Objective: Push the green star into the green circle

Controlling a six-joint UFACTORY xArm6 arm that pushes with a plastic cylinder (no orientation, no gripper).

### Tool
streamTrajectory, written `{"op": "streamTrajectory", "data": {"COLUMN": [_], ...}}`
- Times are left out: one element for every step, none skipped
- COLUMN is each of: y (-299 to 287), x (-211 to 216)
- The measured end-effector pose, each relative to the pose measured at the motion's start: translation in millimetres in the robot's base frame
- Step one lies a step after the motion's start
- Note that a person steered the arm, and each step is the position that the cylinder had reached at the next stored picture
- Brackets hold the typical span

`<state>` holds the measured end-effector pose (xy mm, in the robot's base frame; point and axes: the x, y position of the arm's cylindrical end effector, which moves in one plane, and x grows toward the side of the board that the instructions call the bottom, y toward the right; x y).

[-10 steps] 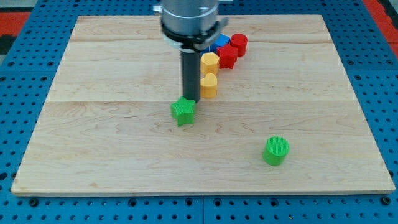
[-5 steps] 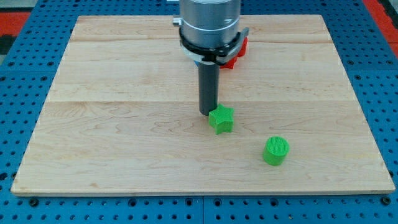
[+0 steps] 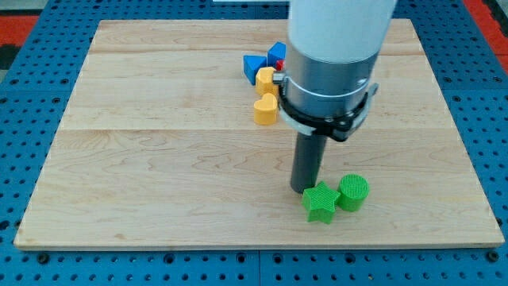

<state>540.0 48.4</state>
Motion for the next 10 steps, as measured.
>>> {"op": "streamTrajectory", "data": {"y": [-24,-12,-4,-4,4,7,8,31,46,42], "x": [28,70,51,40,39,38,33,17,8,11]}}
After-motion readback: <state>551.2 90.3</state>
